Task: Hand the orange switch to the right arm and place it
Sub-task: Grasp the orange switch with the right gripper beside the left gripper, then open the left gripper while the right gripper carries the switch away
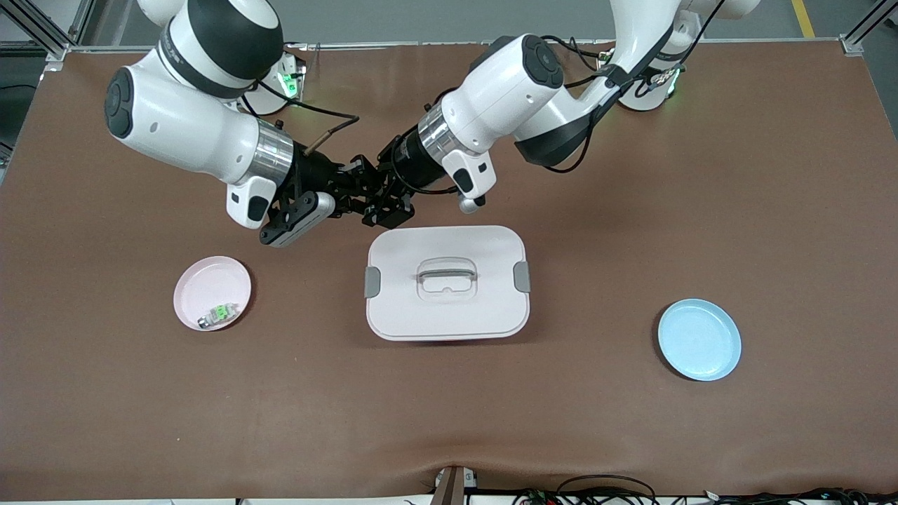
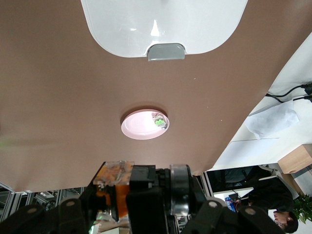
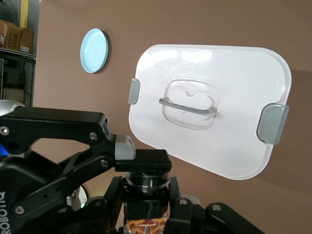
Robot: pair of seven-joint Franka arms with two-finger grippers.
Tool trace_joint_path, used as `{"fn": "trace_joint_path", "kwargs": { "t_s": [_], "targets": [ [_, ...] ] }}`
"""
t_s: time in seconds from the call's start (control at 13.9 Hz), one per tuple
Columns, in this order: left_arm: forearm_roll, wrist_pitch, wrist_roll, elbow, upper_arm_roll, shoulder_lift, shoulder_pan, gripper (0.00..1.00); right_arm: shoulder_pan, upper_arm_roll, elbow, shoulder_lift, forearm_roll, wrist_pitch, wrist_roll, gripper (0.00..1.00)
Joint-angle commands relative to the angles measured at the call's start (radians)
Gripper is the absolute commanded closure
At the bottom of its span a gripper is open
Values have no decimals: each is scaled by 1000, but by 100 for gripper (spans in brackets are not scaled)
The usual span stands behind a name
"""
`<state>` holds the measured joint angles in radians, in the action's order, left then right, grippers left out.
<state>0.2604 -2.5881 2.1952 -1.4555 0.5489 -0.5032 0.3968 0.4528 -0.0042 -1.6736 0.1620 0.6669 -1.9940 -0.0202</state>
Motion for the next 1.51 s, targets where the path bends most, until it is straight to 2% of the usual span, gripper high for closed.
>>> {"fn": "trace_joint_path", "kwargs": {
  "t_s": [0.0, 0.22, 0.36, 0.5, 0.65, 0.79, 0.94, 1.15, 1.44],
  "targets": [
    [-21, -3, 8, 3, -3, 21, -4, 0, 9, -13, 8, 10, 5, 6, -1, 100],
    [-23, -3, 6, 1, -1, 26, -9, 0, 10, -14, 9, 16, -15, 6, -15, 100],
    [-23, -3, 3, 0, -3, 28, -13, 0, 3, -13, 11, 20, -102, 8, -107, 100],
    [-24, 0, -2, -3, -3, 38, -18, 0, -17, -17, 11, 25, -182, 12, -296, 100],
    [-49, 67, -37, -2, -4, 49, -24, 0, -55, -17, 3, 39, -271, 62, -467, 100],
    [-87, 167, -92, -2, -3, 64, -45, 0, -77, -17, 0, 66, -415, 93, -553, 100],
    [-92, 248, -228, 0, -3, 77, -67, 0, -83, -17, -17, 80, -522, 95, -615, 100],
    [-105, 350, -429, 6, -4, 98, -102, 0, -105, -19, -32, 93, -605, 95, -713, 100],
    [-127, 509, -665, 6, -3, 139, -179, 0, -177, -19, -64, 100, -635, 74, -916, 100]
  ]
}}
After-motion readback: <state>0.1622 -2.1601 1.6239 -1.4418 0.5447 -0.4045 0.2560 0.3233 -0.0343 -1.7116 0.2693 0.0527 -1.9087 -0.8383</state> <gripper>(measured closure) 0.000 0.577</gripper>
